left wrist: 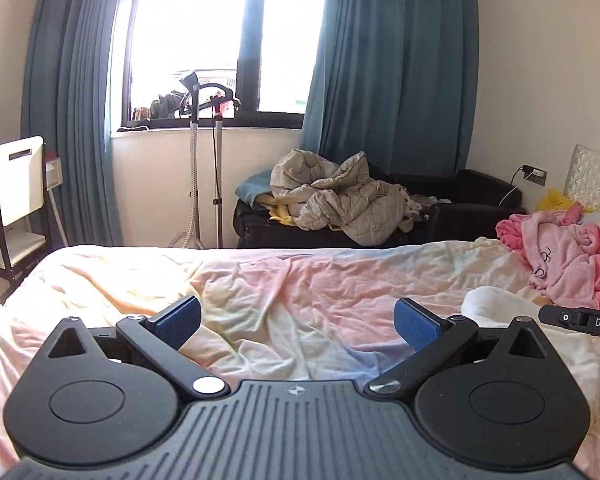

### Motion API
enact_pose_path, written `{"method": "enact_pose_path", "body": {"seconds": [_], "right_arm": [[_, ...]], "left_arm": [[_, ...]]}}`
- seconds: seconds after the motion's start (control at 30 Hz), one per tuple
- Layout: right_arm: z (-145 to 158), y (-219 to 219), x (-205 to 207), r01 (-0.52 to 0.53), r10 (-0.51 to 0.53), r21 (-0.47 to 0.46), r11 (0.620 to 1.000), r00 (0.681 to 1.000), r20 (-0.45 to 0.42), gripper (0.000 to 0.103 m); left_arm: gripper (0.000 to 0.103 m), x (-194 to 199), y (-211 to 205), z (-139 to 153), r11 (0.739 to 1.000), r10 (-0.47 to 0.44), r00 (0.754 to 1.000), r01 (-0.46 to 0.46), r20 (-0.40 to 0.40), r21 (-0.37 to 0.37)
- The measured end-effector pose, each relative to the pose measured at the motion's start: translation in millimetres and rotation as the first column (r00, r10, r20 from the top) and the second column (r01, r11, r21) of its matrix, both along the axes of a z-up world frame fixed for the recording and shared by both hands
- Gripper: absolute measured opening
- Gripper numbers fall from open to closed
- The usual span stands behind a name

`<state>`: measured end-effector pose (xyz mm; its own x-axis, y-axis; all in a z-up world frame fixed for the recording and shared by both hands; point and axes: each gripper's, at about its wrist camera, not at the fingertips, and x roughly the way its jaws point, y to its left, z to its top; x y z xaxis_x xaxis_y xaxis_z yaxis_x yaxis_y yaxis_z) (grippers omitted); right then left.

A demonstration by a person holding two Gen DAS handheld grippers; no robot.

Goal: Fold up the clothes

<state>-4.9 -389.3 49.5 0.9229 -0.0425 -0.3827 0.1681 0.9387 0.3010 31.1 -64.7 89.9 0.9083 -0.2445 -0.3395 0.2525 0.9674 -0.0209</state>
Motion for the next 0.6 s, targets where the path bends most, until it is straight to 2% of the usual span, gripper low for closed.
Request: {"method": "enact_pose_path", "body": {"seconds": [0.07, 0.2, 0.4, 0.6], "right_arm": [[6.5, 26.3, 4.6, -0.040, 0.040, -0.011, 0.999, 0.999, 0.008, 0.057], [14.4, 68.0, 6.0, -0.113, 0.115, -0.047, 0.993, 0.992, 0.048, 0.057], [15.9, 118.3, 12.7, -0.181, 0.188, -0.078, 0.980, 0.979, 0.085, 0.057], [4.2, 143.0, 15.3, -0.196, 0.222, -0.175, 0.965, 0.965, 0.141, 0.057]], "left_arm": [[0.103, -10.4, 16.7, 4.7, 1.000, 0.019, 0.999, -0.020, 0.037, 0.019], [0.103, -29.1, 40.3, 4.8, 0.991, 0.072, 0.991, -0.084, 0.115, 0.106], [0.103, -33.9, 71.1, -7.9, 0.987, 0.152, 0.981, -0.158, 0.118, 0.042], [0.103, -21.7, 91.6, -35.4, 0.974, 0.227, 0.972, -0.225, 0.059, -0.033]]}}
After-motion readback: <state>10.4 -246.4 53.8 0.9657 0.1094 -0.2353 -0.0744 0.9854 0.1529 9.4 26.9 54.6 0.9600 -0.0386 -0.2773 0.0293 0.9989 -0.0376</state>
